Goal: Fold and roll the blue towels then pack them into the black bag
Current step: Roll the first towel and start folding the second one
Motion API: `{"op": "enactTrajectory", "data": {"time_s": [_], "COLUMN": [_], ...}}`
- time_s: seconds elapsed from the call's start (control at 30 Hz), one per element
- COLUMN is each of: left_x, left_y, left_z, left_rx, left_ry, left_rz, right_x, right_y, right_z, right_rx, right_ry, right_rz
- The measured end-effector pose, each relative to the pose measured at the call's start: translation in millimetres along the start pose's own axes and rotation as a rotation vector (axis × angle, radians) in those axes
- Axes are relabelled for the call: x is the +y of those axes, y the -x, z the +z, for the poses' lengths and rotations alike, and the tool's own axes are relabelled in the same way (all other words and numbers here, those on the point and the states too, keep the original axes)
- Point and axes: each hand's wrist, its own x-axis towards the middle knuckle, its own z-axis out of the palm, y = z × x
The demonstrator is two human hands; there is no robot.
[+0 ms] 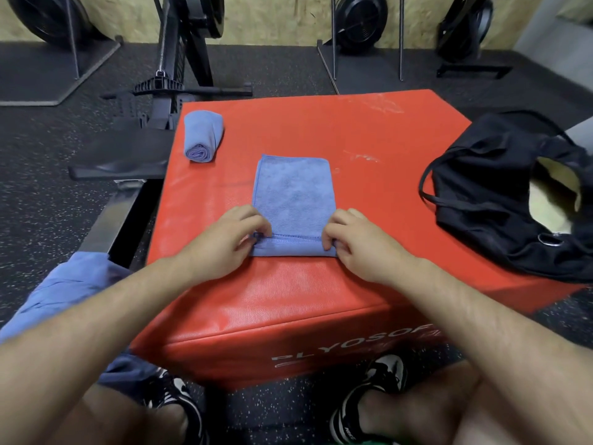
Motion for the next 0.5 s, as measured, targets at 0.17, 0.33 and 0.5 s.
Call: {"op": "enactTrajectory", "data": {"time_s": [0.17, 0.33, 0.5], "left_x": [4.1, -0.3, -5.1], "left_y": [1.9, 5.8, 5.1], "left_z": [-2.9, -6.2, -3.1], "left_rx": [-0.078, -0.108, -0.029], "left_ry": [-0.170, -0.173, -0.267], "left_rz": [0.129, 0.162, 0.177], "right_x": [-2.3, 3.4, 7.0], "right_y": [-0.4, 1.9, -0.8], "right_z": [-2.0, -7.1, -7.1], "right_rx": [-0.063, -0.105, -0.093], "right_ry": [0.015, -0.026, -0.033], "right_rz": [-0.041, -0.020, -0.001]}}
